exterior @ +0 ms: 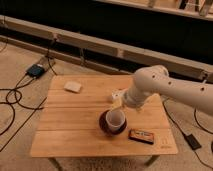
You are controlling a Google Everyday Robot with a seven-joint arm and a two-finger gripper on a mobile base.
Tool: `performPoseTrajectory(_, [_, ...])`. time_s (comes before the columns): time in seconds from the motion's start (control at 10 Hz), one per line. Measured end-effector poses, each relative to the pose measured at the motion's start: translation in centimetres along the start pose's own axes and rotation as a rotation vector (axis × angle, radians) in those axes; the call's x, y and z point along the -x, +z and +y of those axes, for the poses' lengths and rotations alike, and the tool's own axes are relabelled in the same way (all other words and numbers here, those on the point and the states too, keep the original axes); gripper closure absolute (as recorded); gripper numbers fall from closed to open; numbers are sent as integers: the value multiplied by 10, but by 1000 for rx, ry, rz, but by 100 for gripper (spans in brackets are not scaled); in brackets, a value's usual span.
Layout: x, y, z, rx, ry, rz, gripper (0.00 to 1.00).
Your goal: Place the ceramic cup in the ceramic bowl
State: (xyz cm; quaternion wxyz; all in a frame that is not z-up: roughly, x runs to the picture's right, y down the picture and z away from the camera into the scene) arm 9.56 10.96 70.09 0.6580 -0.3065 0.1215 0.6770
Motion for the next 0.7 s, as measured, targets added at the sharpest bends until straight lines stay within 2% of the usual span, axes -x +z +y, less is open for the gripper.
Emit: performPoseTrajectory(0.7, [0, 2, 0, 1, 0, 2, 20])
